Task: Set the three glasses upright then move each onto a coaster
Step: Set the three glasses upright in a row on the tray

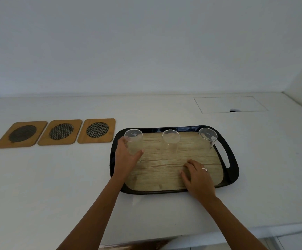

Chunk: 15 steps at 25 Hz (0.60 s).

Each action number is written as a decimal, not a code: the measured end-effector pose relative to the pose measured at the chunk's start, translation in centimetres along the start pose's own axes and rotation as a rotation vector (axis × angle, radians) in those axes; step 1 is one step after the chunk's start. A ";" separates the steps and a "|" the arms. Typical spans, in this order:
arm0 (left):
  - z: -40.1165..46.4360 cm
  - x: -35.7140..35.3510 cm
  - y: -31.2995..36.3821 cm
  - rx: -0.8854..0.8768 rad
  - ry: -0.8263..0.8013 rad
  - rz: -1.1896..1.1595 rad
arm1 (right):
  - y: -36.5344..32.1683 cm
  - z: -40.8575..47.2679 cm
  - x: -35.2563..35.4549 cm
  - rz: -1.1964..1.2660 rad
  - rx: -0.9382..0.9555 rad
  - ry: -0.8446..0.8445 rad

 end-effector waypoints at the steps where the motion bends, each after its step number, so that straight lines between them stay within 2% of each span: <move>1: -0.1 -0.1 -0.1 0.002 0.002 -0.001 | 0.0 0.0 0.0 0.003 -0.001 0.001; 9: -0.8 0.0 -0.5 0.074 -0.059 0.025 | 0.0 0.1 0.0 0.070 -0.008 -0.021; 11: -1.5 1.6 -0.4 0.021 0.021 0.062 | -0.3 0.2 1.1 0.242 -0.009 0.081; 15: -2.4 5.7 -2.8 -0.024 0.206 0.160 | 1.0 1.0 5.0 0.481 -0.096 0.484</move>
Point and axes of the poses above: each hand's wrist, its own z-axis towards the middle knuckle, its own x-axis out of the back of the hand, y = z × x, the point moved 6 cm from there along z, towards the middle knuckle, and after that the axes turned 13 degrees about z, right-handed, at the moved point
